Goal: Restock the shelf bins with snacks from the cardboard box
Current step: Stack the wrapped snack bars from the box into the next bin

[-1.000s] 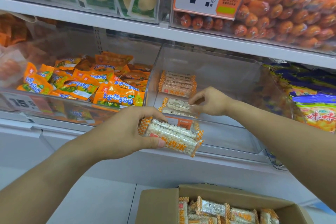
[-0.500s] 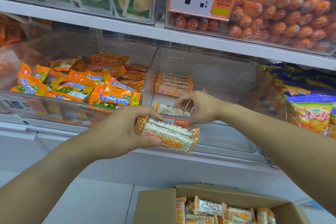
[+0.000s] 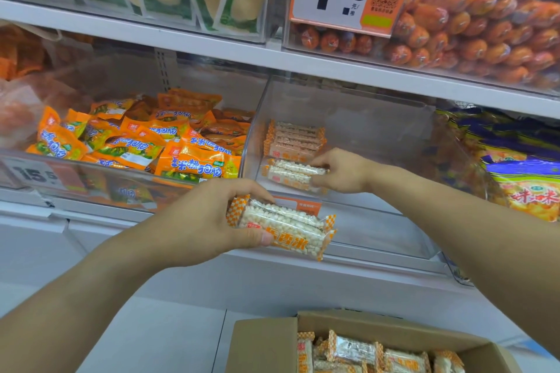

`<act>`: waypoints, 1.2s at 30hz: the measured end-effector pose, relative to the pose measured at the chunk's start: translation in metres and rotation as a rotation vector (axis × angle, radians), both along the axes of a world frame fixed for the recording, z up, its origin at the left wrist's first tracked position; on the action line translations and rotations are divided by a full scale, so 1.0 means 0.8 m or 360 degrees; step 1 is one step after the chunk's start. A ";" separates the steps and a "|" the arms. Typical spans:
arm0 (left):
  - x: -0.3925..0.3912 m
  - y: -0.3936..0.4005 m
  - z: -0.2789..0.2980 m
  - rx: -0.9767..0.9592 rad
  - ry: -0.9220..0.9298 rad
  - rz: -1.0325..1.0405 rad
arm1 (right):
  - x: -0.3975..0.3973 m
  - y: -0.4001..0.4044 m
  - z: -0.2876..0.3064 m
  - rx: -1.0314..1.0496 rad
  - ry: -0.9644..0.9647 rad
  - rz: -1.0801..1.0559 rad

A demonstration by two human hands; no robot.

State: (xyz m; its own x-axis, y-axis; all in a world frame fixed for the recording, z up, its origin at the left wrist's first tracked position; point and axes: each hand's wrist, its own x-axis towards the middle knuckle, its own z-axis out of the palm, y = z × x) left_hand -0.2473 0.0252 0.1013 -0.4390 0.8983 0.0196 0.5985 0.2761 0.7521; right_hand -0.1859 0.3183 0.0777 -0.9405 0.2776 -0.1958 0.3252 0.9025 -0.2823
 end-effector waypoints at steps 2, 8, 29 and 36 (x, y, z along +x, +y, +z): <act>-0.002 0.000 -0.002 -0.0016 -0.0002 0.0002 | -0.002 -0.004 0.001 0.0147 0.0079 0.0050; -0.003 0.001 -0.002 -0.0040 -0.0002 0.0018 | -0.008 -0.011 -0.004 0.0539 0.0176 0.0183; 0.014 0.085 0.014 0.0241 0.0280 0.0402 | -0.006 0.032 -0.014 -0.0086 0.0460 -0.0130; -0.015 0.146 0.010 -0.0530 0.0301 0.0574 | 0.015 0.055 -0.032 -0.0924 0.0427 -0.0544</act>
